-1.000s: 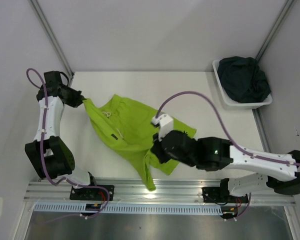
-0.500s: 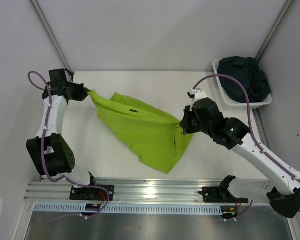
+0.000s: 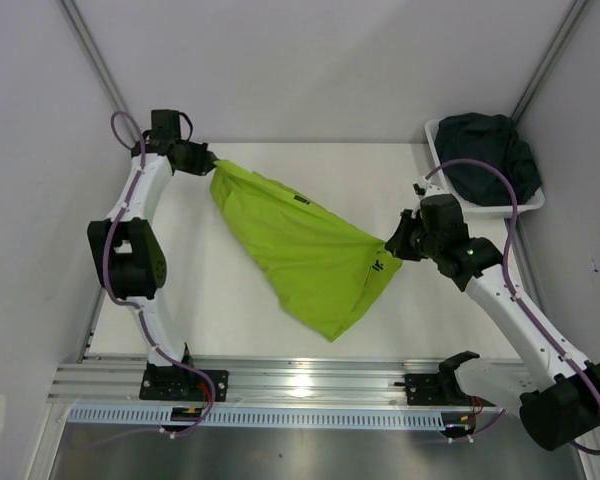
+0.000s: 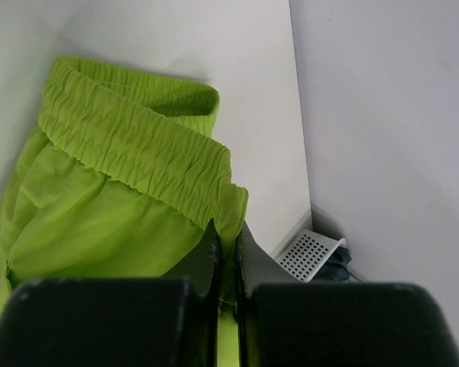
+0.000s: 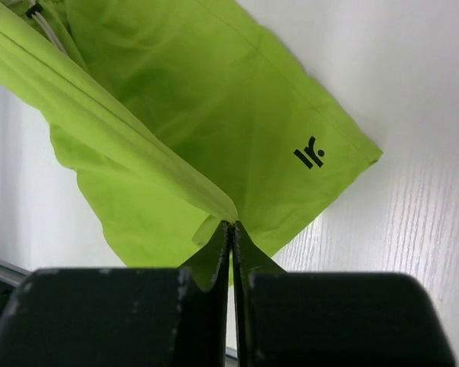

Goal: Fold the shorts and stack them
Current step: Fold the shorts

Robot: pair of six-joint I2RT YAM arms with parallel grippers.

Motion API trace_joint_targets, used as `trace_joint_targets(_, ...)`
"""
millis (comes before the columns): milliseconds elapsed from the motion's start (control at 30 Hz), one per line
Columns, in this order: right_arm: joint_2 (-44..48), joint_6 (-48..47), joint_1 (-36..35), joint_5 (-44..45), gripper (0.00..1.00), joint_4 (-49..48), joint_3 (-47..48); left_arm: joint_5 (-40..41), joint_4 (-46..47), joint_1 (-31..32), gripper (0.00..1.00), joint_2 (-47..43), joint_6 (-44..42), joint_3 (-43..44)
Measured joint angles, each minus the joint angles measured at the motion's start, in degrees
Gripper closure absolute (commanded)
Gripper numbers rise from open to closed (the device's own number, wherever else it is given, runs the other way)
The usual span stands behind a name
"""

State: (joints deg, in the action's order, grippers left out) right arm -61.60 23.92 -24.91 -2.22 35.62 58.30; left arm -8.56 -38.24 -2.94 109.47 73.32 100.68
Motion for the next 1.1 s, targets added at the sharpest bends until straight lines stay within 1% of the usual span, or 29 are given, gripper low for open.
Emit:
trace_joint_targets(200, -1.7, 0.1, 7.0, -3.8, 1.0, -4.9, -4.6, 0.4, 1.1, 2.6, 1.0, 5.9, 1.8, 3.8)
trace_joint_targets(433, -4.0, 1.6, 13.6, -5.2, 1.0, -11.3, -11.1, -1.0, 10.4, 6.3, 1.0, 12.5, 4.0, 4.9)
trace_joint_targets(567, -4.0, 1.5, 14.9, -5.9, 1.0, -11.7, -12.6, -1.6, 14.0, 7.7, 1.0, 13.5, 4.7, 4.9)
trace_joint_targets(667, -3.5, 1.5, 14.6, -7.3, 1.0, -12.3, -12.6, -1.0, 16.3, 7.4, 1.0, 11.7, 4.7, 3.4)
trace_joint_targets(767, -1.5, 1.5, 12.0, -7.0, 1.0, -11.5, -12.5, -0.8, 16.8, 6.4, 1.0, 8.2, 4.7, 0.3)
trace_joint_targets(867, 0.6, 1.8, 6.8, -5.5, 1.0, -9.6, -11.1, -0.9, 15.9, 4.3, 1.0, 4.3, 4.3, -1.7)
trace_joint_targets(1000, 3.9, 4.2, -5.1, -1.0, 1.0, -7.6, -7.9, -2.0, 14.7, -0.5, 1.0, -1.4, 2.8, -4.4)
trace_joint_targets(1100, 5.3, 6.7, -15.8, 4.5, 1.0, -5.7, -5.0, -3.1, 14.7, -4.4, 1.0, -6.4, 2.1, -9.7)
